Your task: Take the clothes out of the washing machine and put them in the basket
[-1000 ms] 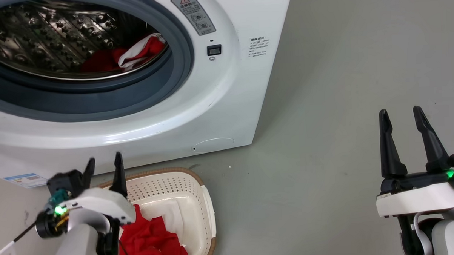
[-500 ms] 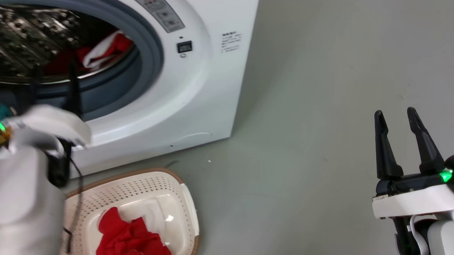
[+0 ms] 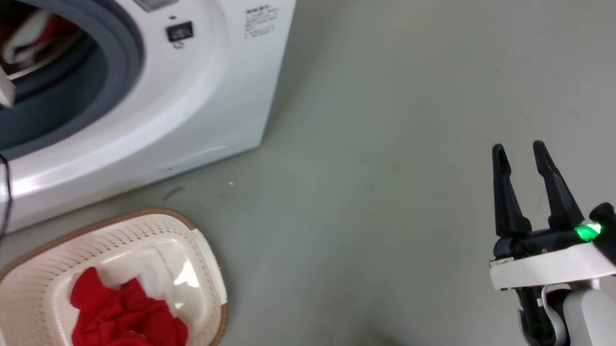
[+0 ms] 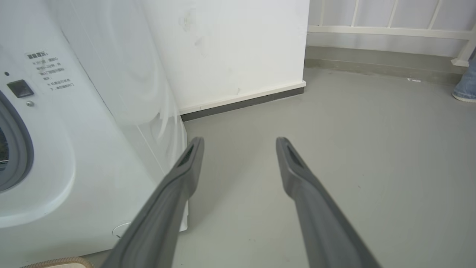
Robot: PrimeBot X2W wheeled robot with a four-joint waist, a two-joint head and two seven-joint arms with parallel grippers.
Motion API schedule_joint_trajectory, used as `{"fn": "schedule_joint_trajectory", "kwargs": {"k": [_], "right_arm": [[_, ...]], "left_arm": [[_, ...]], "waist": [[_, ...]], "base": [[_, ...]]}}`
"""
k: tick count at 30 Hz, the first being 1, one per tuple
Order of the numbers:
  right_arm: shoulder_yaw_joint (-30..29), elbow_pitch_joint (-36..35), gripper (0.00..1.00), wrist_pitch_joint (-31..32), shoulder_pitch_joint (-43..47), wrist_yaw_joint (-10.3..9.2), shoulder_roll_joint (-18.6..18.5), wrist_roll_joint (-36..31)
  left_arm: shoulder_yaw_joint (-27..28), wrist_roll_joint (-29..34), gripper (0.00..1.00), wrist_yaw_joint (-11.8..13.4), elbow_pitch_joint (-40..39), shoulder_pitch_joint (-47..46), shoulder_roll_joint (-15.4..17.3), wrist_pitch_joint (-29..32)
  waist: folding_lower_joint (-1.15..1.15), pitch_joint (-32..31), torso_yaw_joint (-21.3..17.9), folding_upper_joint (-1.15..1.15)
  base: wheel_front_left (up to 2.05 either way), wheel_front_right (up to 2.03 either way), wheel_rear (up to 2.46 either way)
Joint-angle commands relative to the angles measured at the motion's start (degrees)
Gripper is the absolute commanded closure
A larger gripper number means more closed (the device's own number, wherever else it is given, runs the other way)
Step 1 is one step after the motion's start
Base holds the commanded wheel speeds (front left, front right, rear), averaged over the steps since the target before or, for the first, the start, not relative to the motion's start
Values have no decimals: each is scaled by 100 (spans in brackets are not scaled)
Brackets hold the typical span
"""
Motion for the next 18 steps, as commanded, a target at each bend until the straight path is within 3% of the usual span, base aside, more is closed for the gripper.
{"fn": "schedule_joint_trajectory", "kwargs": {"k": [1, 5, 9, 12, 13, 18], "right_arm": [[57, 19, 0, -32, -123, -2, 11, 75], [129, -30, 0, -30, -189, -2, 10, 182], [261, -87, 0, -29, -269, -2, 9, 330], [310, -100, 0, -28, -280, -2, 9, 370], [345, -95, 0, -29, -278, -2, 8, 392], [381, -106, 0, -29, -270, -2, 9, 444]], "left_arm": [[-118, -71, 0, -5, 15, -296, 163, 296], [-489, -260, 0, -10, -82, -653, 372, 923], [-993, -644, 0, -6, -245, -1111, 852, 2032], [-1081, -815, 0, -6, -260, -1244, 996, 2456], [-1104, -988, 0, -7, -266, -1324, 1119, 2857], [-1100, -1197, 0, -7, -324, -1382, 1292, 3459]], "waist": [[0, 365, -257, 0], [0, 572, -377, 0], [0, 864, -558, 0], [0, 958, -623, 0], [0, 1022, -682, 0], [0, 1130, -767, 0]], "base": [[0, 0, 0], [0, 0, 0], [0, 0, 0], [0, 0, 0], [0, 0, 0], [0, 0, 0]]}}
